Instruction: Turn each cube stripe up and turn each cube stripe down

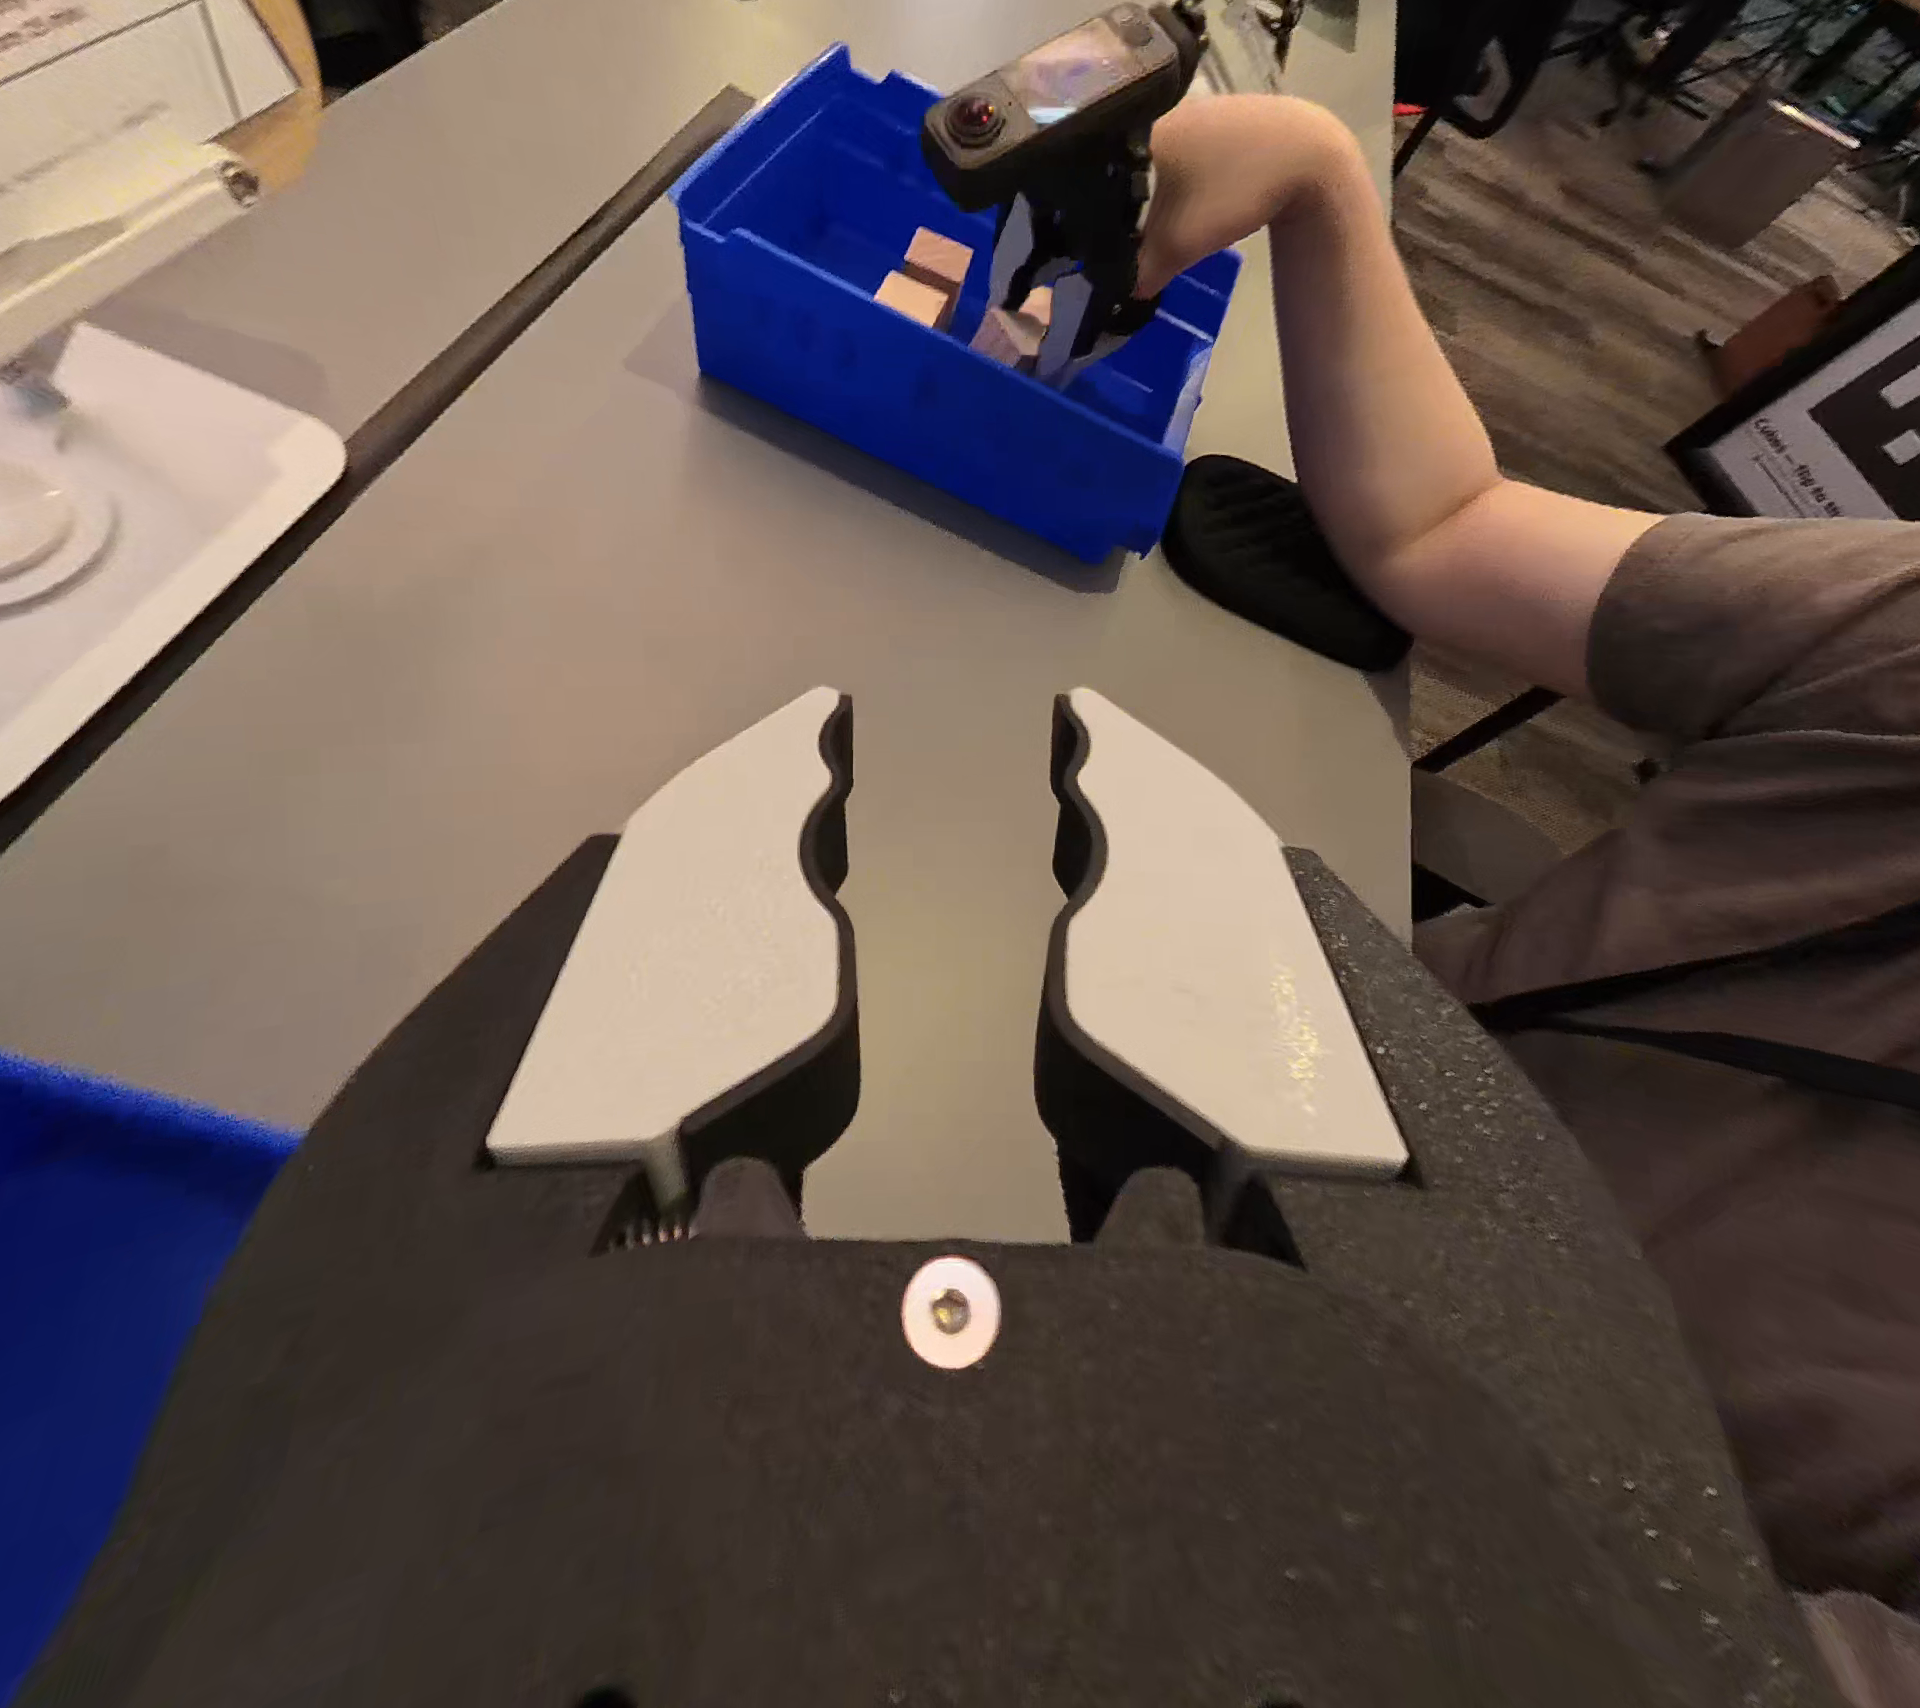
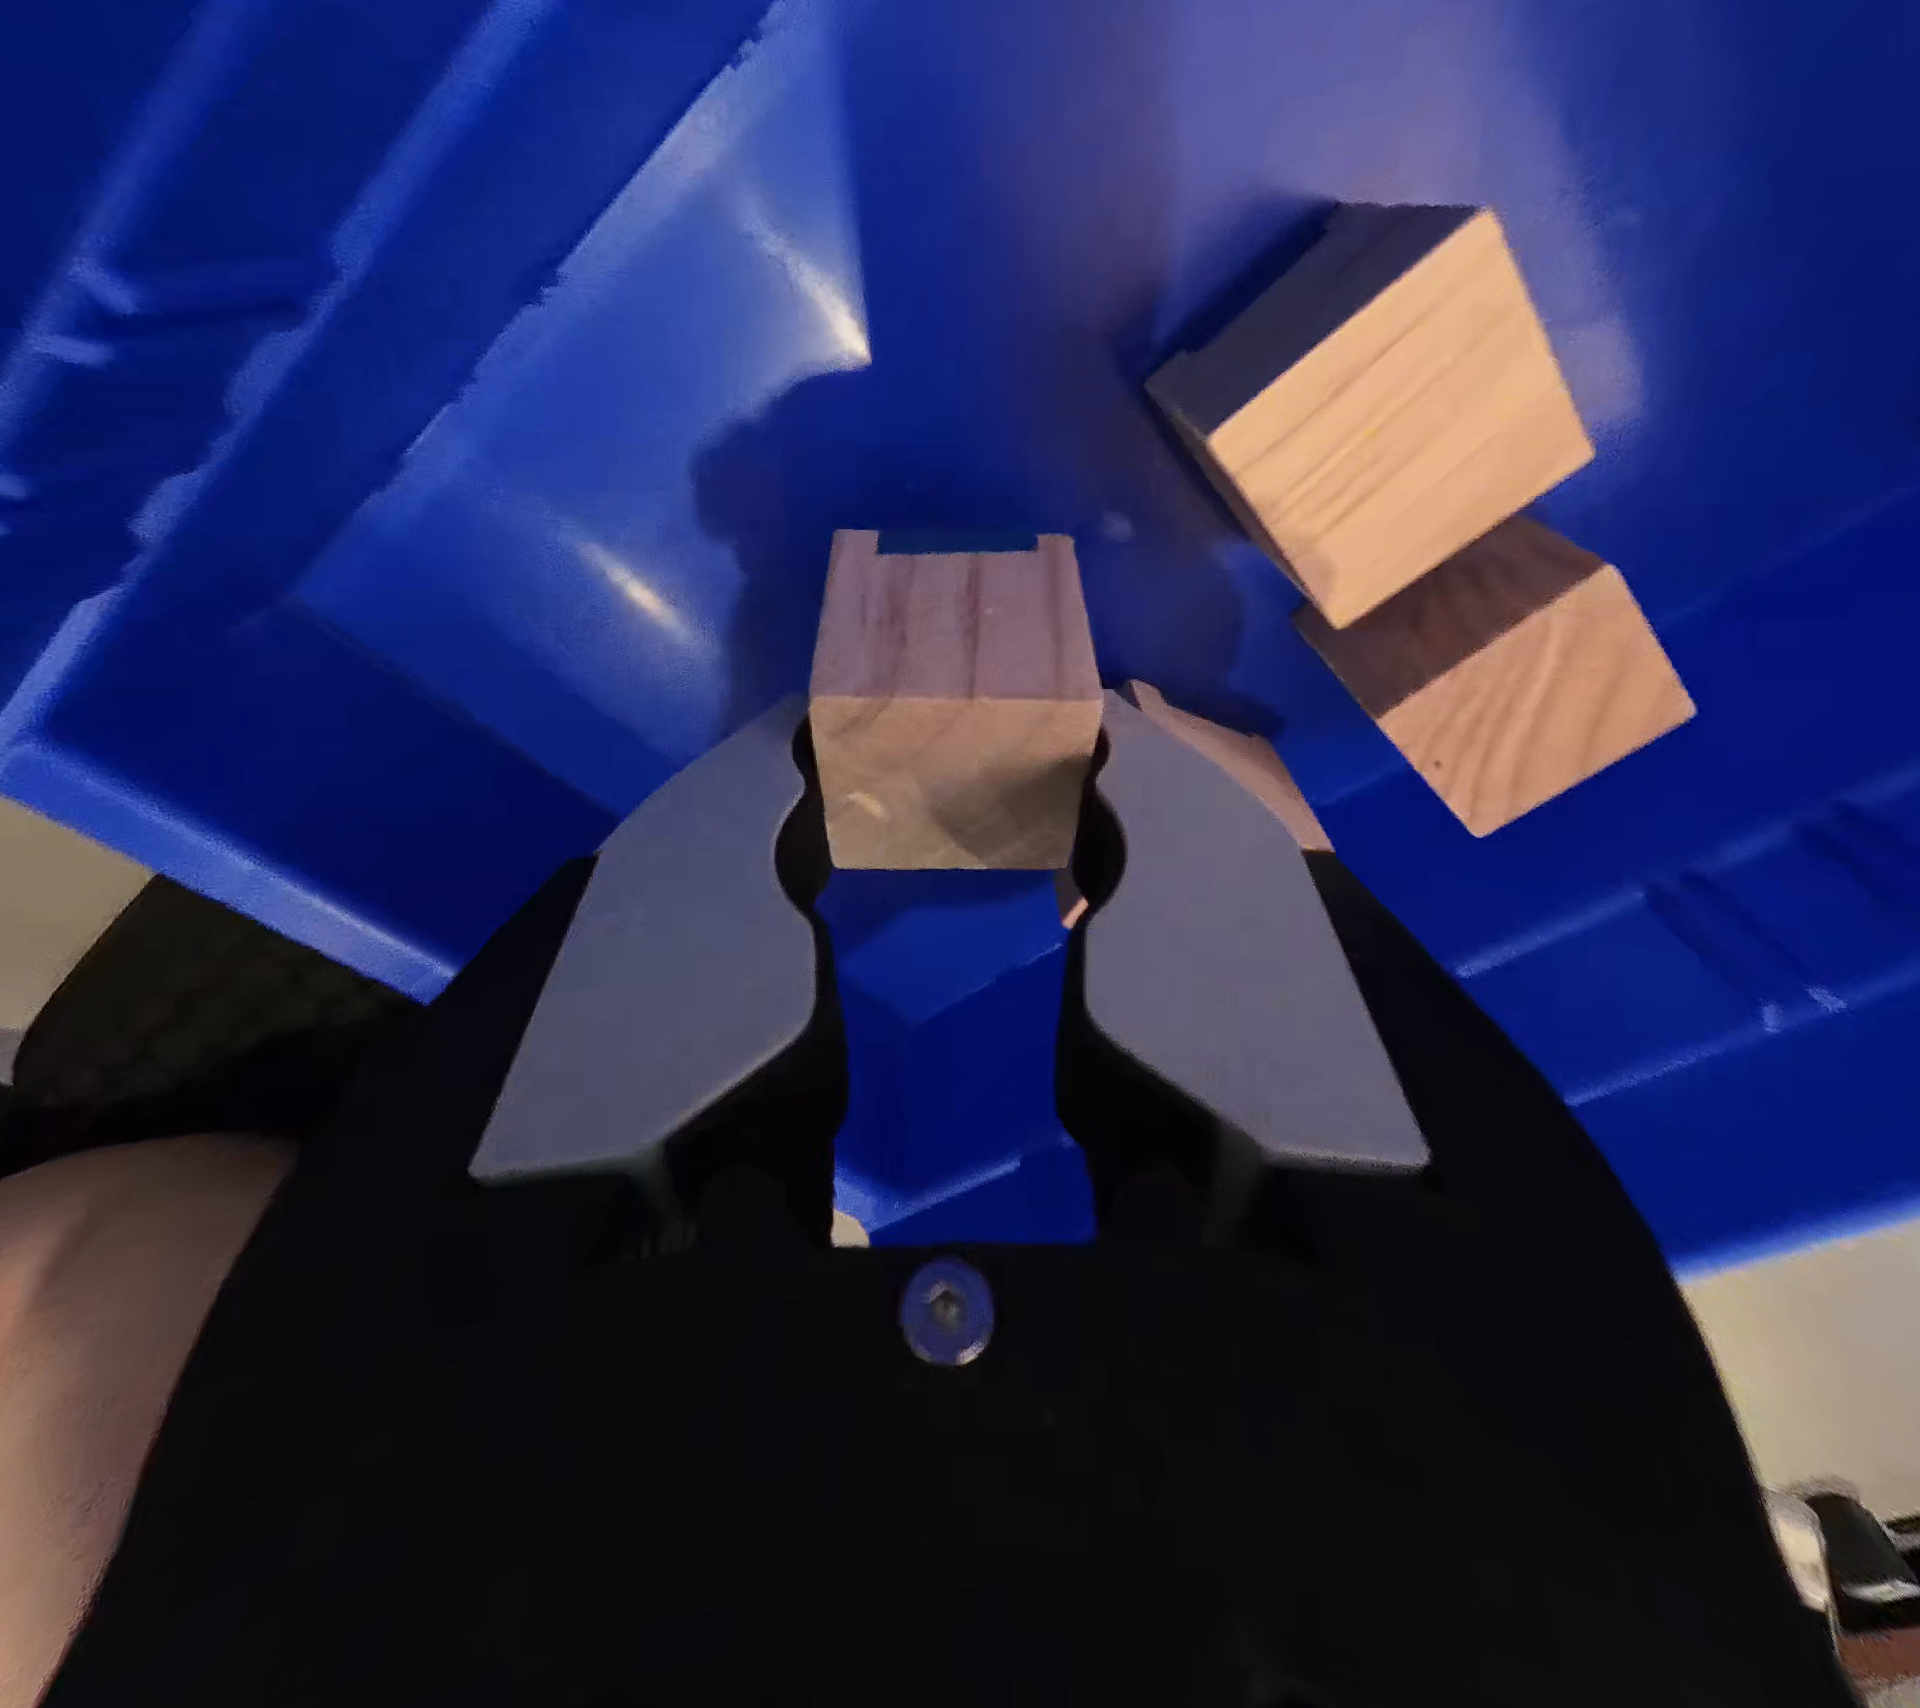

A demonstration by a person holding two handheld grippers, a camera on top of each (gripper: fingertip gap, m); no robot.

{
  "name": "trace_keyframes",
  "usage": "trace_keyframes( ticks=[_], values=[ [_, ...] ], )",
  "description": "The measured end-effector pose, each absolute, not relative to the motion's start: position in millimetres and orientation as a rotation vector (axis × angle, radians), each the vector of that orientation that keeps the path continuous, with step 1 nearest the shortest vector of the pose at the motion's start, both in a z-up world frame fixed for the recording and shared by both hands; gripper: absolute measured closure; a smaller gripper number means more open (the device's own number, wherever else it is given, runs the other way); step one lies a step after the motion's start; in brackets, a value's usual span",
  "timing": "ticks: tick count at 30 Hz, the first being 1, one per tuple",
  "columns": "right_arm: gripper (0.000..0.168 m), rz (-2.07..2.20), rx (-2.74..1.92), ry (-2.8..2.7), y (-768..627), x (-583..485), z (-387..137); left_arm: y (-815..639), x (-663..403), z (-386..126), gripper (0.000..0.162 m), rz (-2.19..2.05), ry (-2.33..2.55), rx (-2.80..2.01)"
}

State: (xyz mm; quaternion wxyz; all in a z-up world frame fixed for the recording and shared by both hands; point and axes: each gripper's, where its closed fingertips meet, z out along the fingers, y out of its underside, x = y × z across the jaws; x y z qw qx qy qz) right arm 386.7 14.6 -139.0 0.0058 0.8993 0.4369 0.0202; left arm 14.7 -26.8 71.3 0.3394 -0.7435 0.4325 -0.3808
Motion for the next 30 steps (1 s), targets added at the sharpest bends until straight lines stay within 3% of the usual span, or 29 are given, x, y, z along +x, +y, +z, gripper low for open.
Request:
trace_keyframes(
  ticks=[8,17,24,30],
  values=[
    [0.115,0.121,2.842,1.257,27.2,387.0,-150.7,-1.6,-92.9,17.9,0.136,-0.392,1.061,-2.291],
    [0.110,0.184,2.950,1.345,37.4,384.9,-125.3,13.5,-179.9,-68.6,0.114,0.161,1.169,-2.608],
    [0.110,0.207,2.911,1.371,36.0,380.7,-129.1,16.3,-202.6,-91.9,0.093,0.190,0.960,-2.806],
    [0.110,0.209,2.896,1.376,34.7,379.2,-131.4,8.4,-211.0,-117.6,0.094,0.150,0.976,-2.935]
  ],
)
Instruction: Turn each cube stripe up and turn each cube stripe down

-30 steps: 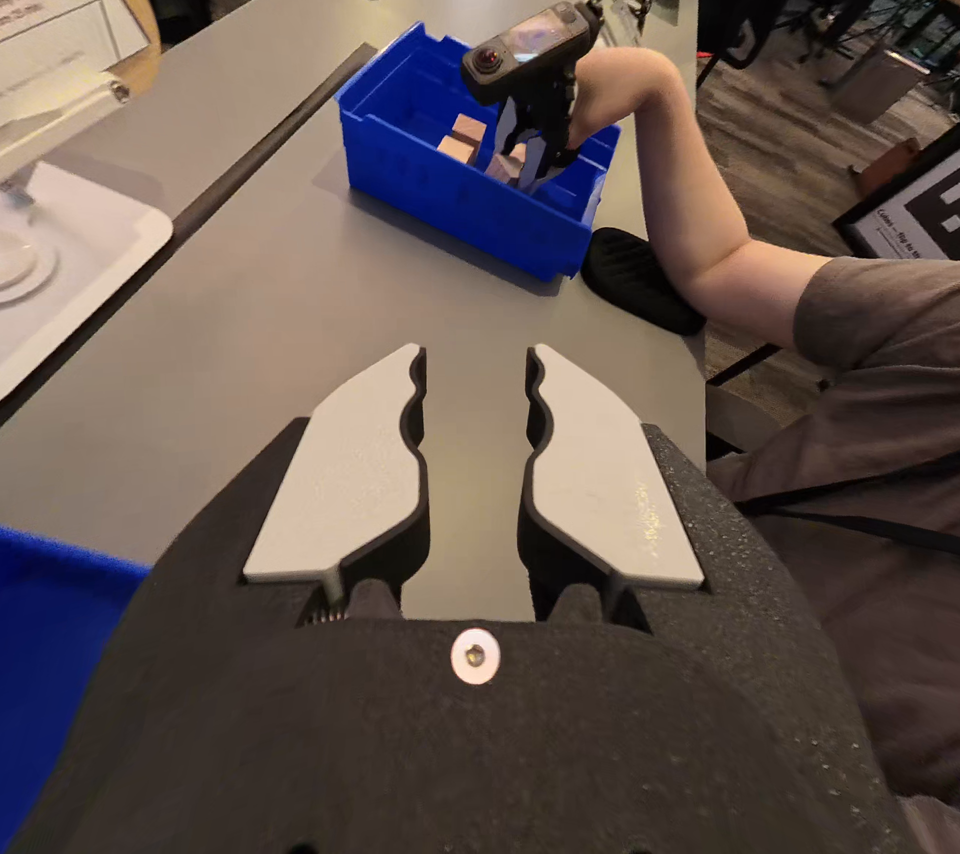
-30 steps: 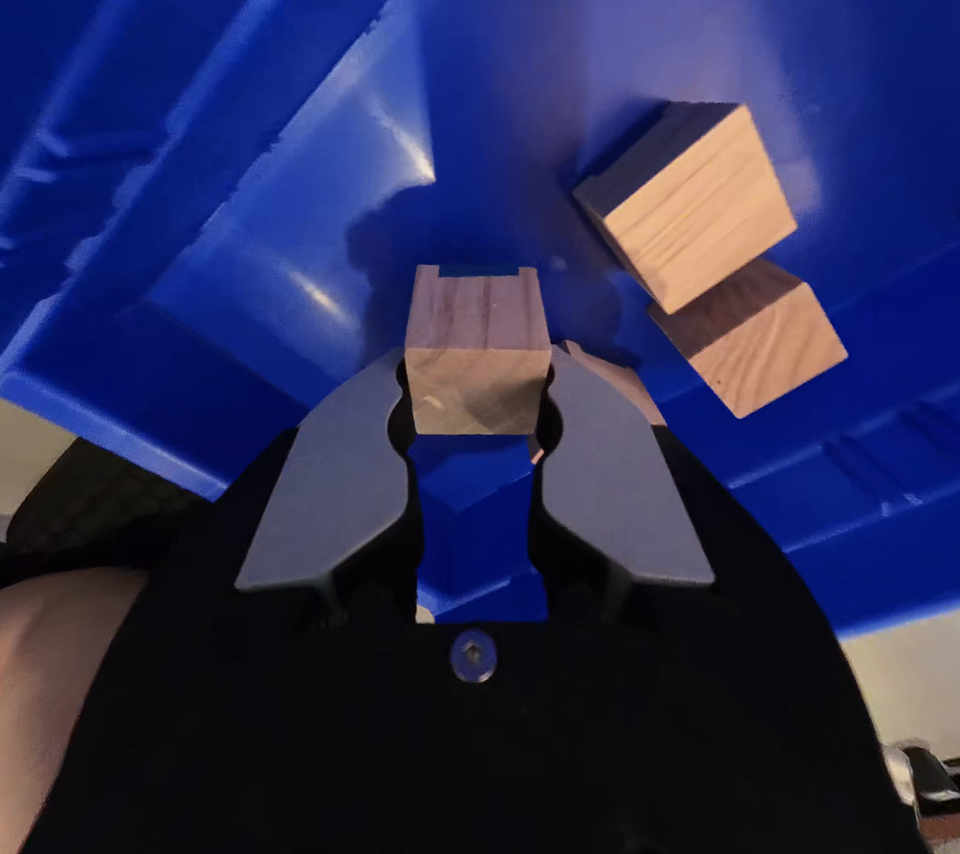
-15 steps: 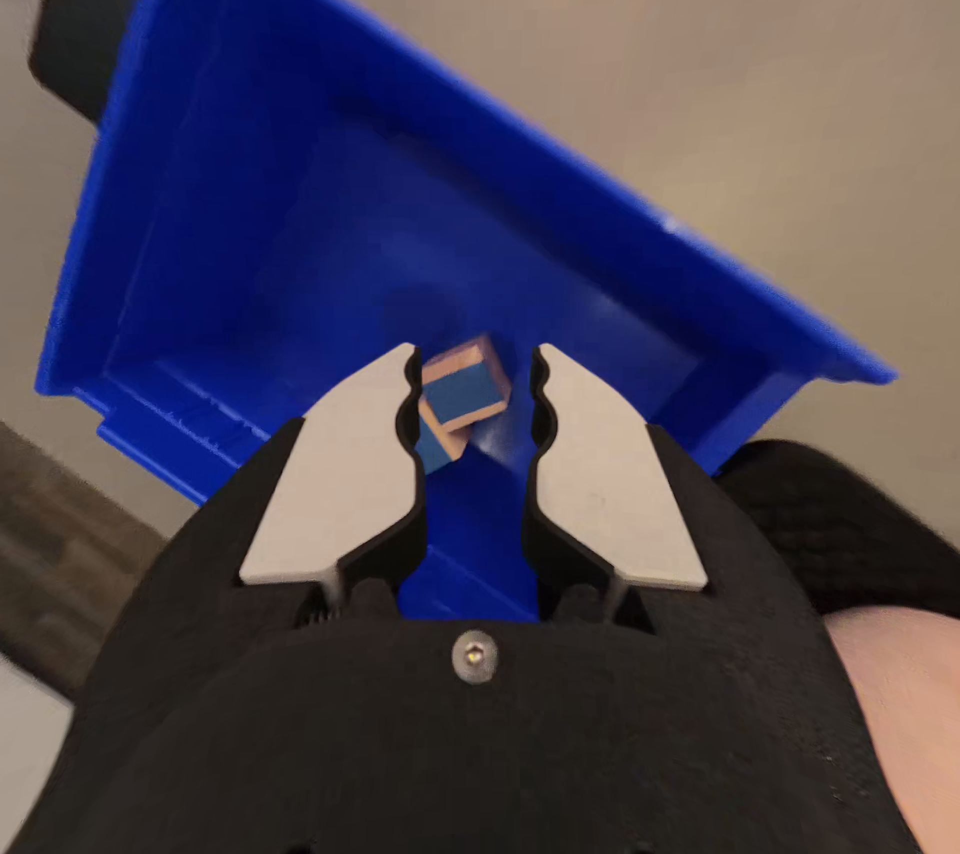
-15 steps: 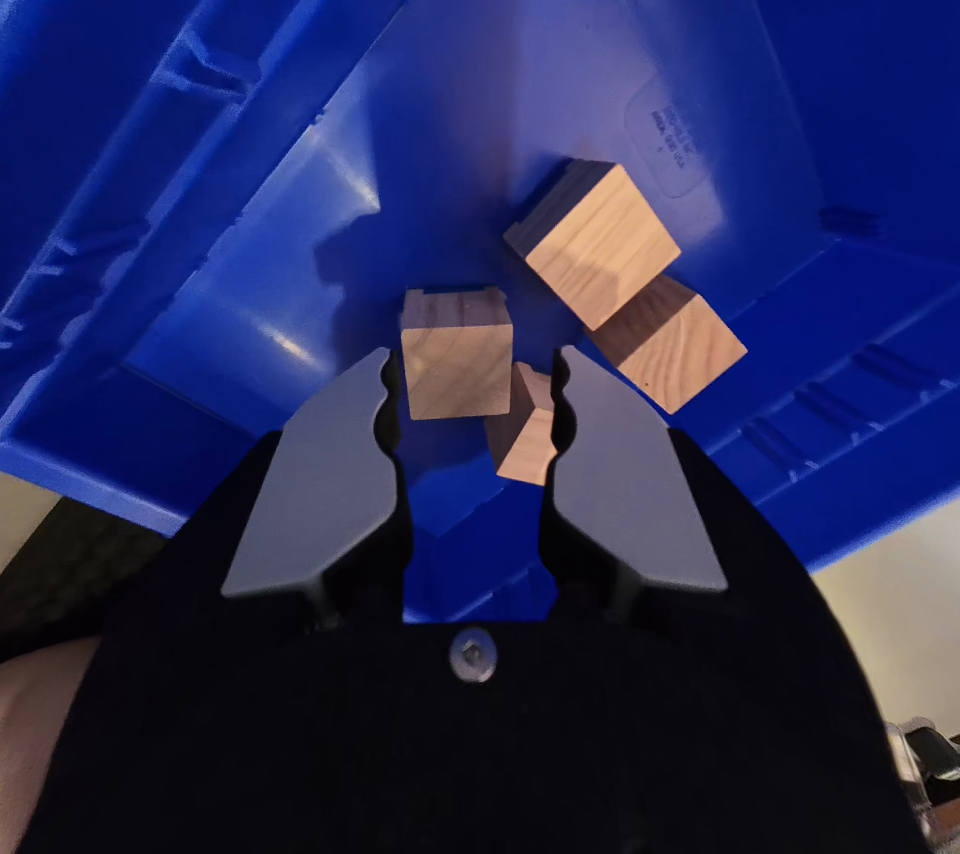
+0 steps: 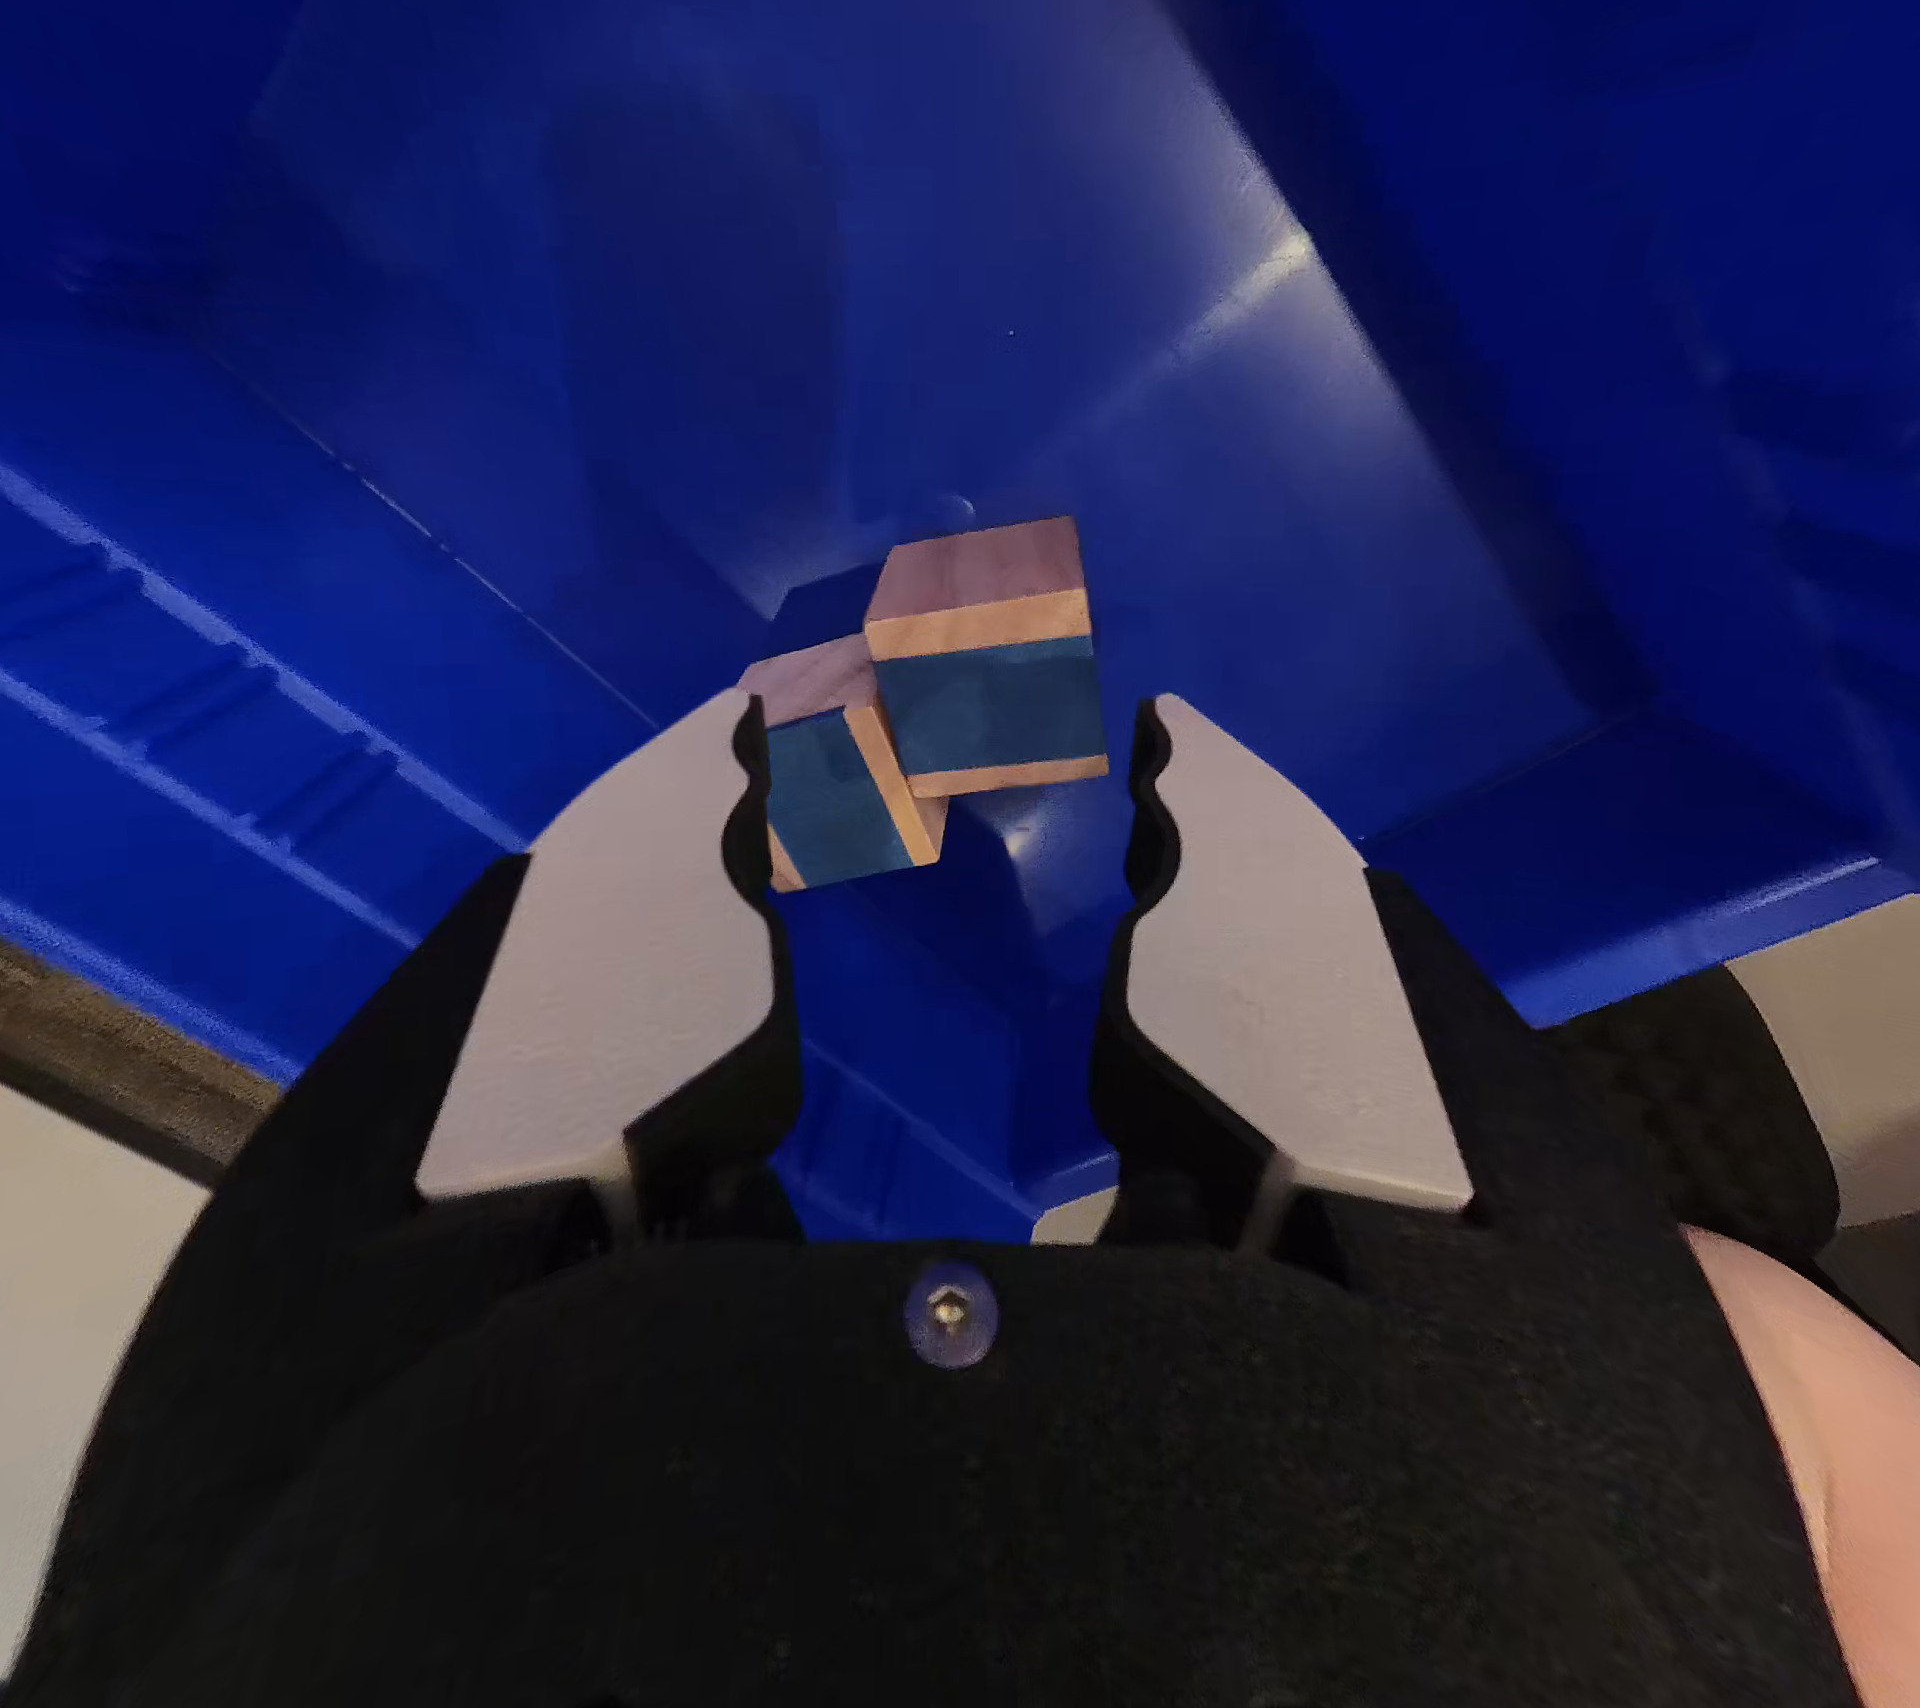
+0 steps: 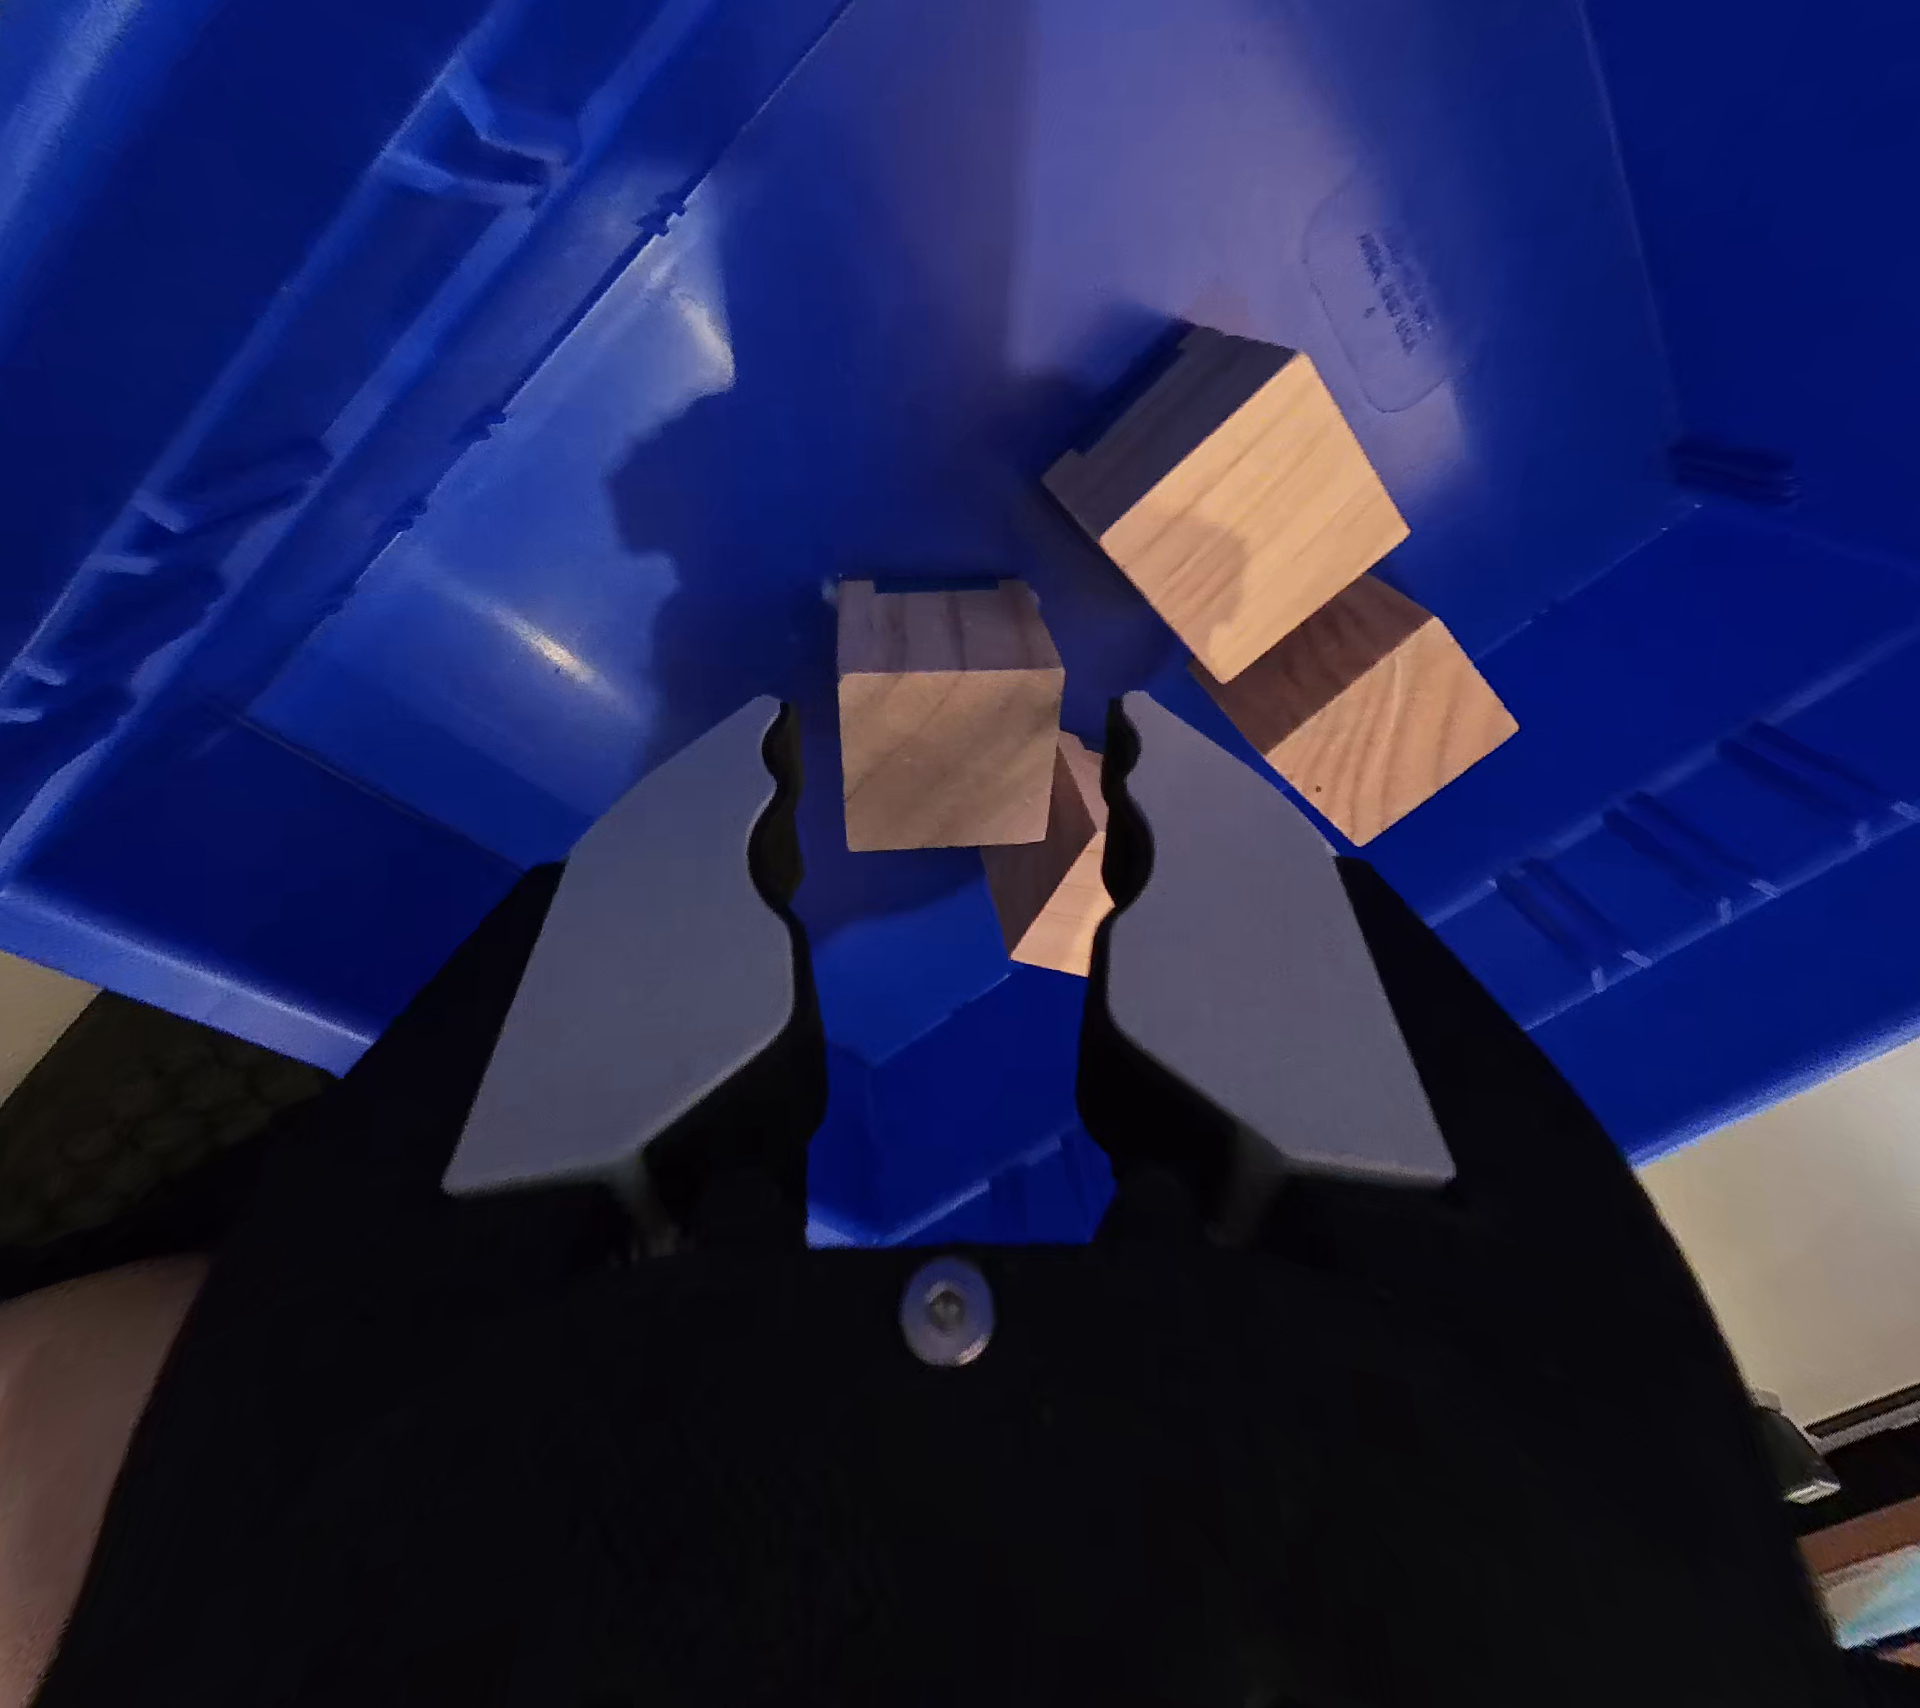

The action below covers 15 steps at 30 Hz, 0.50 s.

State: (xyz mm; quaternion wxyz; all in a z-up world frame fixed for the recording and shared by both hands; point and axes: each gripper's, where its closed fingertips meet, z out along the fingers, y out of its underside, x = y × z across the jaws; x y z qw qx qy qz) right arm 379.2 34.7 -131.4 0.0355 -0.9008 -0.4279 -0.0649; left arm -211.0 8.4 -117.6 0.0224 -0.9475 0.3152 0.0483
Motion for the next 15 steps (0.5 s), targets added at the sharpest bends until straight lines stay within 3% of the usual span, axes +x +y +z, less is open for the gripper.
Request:
trace_keyframes(
  ticks=[9,11,15],
  values=[
    [0.110,-0.201,-2.779,-1.334,32.7,377.6,-133.9,9.1,-213.2,-140.5,0.099,0.182,1.010,-3.028],
    [0.110,-0.198,-2.778,-1.340,32.6,376.6,-134.7,6.0,-209.7,-144.2,0.111,0.160,1.039,-3.053],
    [0.111,-0.200,-2.780,-1.344,32.6,376.8,-135.0,7.0,-205.2,-144.6,0.112,0.218,1.117,-3.032]
  ],
)
